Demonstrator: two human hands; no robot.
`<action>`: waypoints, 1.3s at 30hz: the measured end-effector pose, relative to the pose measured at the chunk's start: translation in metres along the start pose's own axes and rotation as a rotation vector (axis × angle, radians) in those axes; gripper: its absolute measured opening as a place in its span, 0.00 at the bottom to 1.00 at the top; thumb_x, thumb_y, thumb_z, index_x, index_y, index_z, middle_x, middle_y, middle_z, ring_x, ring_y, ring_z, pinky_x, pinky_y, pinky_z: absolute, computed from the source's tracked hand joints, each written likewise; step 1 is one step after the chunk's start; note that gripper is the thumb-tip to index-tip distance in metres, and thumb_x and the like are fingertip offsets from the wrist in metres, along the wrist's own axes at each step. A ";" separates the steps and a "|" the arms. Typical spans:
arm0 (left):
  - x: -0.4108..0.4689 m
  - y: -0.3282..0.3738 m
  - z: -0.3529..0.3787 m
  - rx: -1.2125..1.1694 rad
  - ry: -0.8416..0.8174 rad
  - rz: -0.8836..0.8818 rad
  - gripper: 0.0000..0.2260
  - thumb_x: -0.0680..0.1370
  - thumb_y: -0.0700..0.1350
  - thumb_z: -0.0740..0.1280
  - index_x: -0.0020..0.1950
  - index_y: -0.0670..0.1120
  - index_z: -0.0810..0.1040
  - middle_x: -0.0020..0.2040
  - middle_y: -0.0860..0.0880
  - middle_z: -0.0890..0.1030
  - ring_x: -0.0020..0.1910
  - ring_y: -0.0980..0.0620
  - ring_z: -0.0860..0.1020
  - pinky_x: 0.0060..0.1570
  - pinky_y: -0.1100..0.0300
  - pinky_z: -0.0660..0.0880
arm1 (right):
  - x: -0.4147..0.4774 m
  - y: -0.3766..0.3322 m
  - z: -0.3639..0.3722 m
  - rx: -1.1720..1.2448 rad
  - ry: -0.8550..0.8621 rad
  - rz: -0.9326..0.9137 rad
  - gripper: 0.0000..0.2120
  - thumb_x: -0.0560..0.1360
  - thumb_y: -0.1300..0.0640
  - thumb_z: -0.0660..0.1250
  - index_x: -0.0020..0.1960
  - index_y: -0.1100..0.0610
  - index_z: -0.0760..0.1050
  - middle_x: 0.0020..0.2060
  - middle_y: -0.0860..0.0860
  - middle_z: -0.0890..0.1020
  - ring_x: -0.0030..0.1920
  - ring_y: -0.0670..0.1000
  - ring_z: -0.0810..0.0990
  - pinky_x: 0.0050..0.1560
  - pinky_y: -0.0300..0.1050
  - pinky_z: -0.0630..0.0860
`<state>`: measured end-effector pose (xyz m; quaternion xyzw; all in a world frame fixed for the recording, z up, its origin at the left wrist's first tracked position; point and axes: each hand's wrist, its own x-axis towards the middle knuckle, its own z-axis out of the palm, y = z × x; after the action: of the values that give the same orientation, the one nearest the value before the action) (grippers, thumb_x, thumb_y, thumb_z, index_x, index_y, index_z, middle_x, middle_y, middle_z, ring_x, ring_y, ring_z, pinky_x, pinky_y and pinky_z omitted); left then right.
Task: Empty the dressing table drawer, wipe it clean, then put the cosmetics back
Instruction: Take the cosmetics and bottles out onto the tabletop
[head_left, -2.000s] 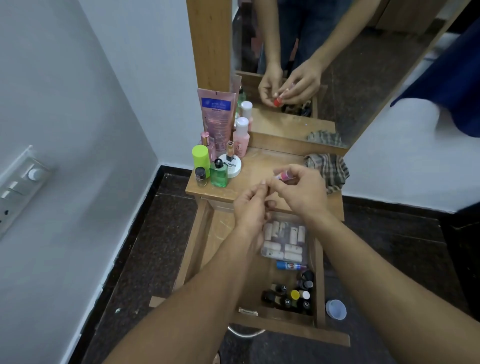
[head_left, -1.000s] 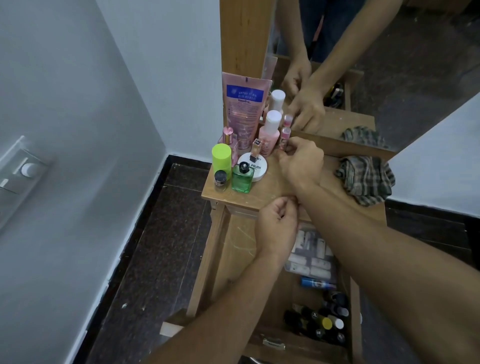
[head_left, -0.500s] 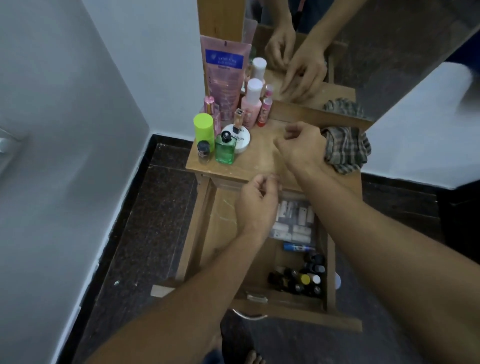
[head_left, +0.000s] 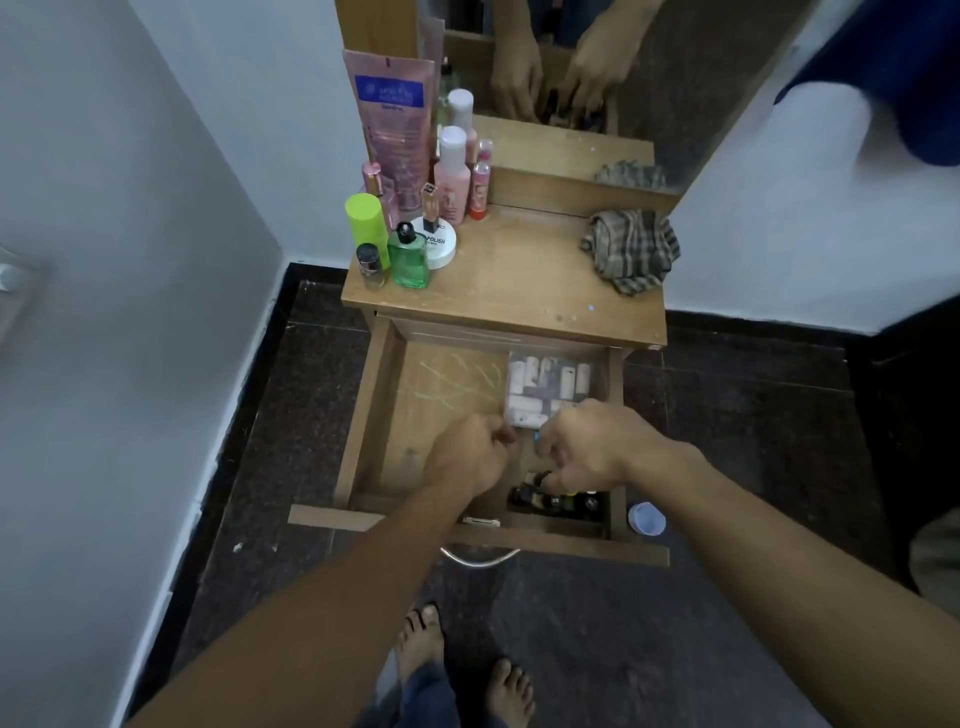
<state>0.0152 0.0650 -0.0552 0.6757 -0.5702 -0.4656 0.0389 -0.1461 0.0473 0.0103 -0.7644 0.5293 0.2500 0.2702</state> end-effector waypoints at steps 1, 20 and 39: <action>-0.001 -0.002 0.002 0.024 0.003 -0.004 0.12 0.80 0.43 0.64 0.59 0.55 0.83 0.60 0.53 0.84 0.59 0.50 0.80 0.62 0.56 0.75 | 0.001 -0.001 0.003 -0.011 -0.008 -0.009 0.19 0.70 0.43 0.73 0.60 0.44 0.80 0.48 0.44 0.81 0.53 0.51 0.79 0.44 0.45 0.74; -0.014 0.033 -0.026 -0.024 0.557 0.442 0.12 0.74 0.54 0.74 0.55 0.52 0.81 0.48 0.55 0.81 0.46 0.55 0.77 0.43 0.61 0.71 | -0.003 -0.015 -0.083 0.098 0.542 -0.125 0.08 0.69 0.47 0.71 0.45 0.48 0.86 0.36 0.45 0.83 0.39 0.48 0.80 0.39 0.48 0.80; 0.045 0.071 -0.069 -0.226 0.726 0.310 0.29 0.76 0.51 0.74 0.75 0.47 0.70 0.67 0.49 0.78 0.67 0.49 0.75 0.68 0.52 0.72 | 0.099 -0.013 -0.144 0.579 0.990 -0.002 0.06 0.73 0.50 0.75 0.42 0.53 0.84 0.34 0.46 0.83 0.38 0.48 0.82 0.43 0.46 0.78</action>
<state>0.0058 -0.0290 -0.0013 0.6938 -0.5596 -0.2453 0.3811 -0.0889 -0.1131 0.0511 -0.6857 0.6389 -0.2934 0.1887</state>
